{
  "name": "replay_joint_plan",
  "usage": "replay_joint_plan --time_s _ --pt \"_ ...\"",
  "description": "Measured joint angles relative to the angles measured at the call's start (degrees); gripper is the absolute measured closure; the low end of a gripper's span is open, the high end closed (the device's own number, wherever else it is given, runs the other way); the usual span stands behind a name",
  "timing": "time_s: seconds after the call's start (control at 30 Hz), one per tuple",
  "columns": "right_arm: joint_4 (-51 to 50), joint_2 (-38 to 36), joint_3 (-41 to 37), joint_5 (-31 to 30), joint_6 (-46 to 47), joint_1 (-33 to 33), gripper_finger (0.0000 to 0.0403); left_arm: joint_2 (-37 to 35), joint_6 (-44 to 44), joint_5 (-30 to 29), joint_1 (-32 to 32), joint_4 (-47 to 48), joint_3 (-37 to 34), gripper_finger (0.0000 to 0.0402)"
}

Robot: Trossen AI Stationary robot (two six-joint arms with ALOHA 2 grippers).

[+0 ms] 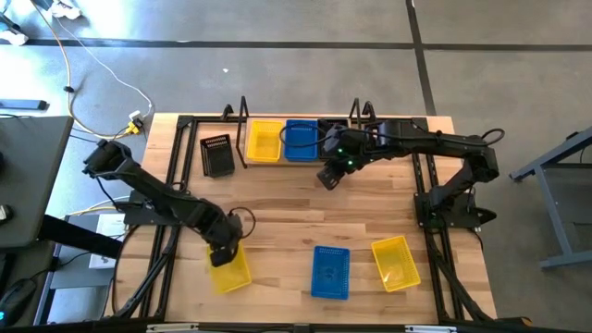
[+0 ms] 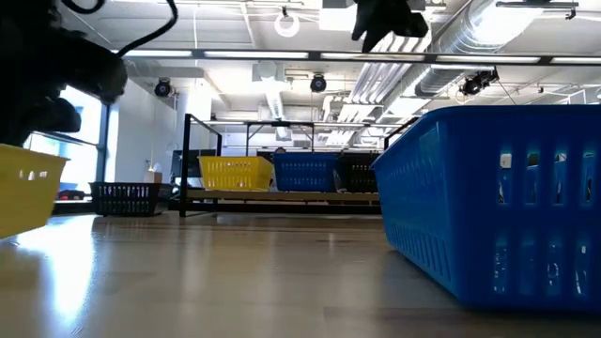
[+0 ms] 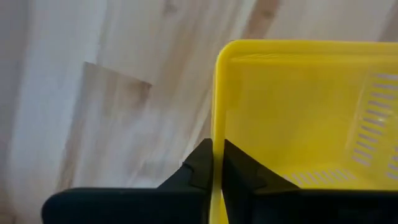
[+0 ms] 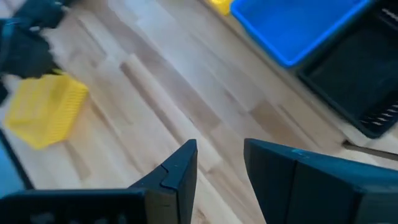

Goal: Stack baskets on shelf by color
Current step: Stack the left yellow basket on top of the yellow basket on the shelf

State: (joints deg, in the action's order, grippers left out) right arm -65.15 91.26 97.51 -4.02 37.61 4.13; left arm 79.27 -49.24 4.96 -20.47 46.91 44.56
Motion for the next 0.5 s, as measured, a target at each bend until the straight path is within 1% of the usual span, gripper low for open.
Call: replay_joint_plan --time_s 0.17,0.33,0.5 --pt "5.0 0.0 0.0 0.6 0.1 -1.5 0.0285 -0.6 -1.7 -2.4 5.2 1.8 2.5 0.0396" --pt "11.3 0.0 0.0 0.6 0.1 -3.2 0.0285 -0.7 -1.6 -7.5 11.1 4.0 6.6 0.0398" --pt "15.9 0.0 0.0 -0.2 0.1 -4.5 0.0285 -0.7 2.7 -10.6 15.5 4.3 11.0 0.0399"
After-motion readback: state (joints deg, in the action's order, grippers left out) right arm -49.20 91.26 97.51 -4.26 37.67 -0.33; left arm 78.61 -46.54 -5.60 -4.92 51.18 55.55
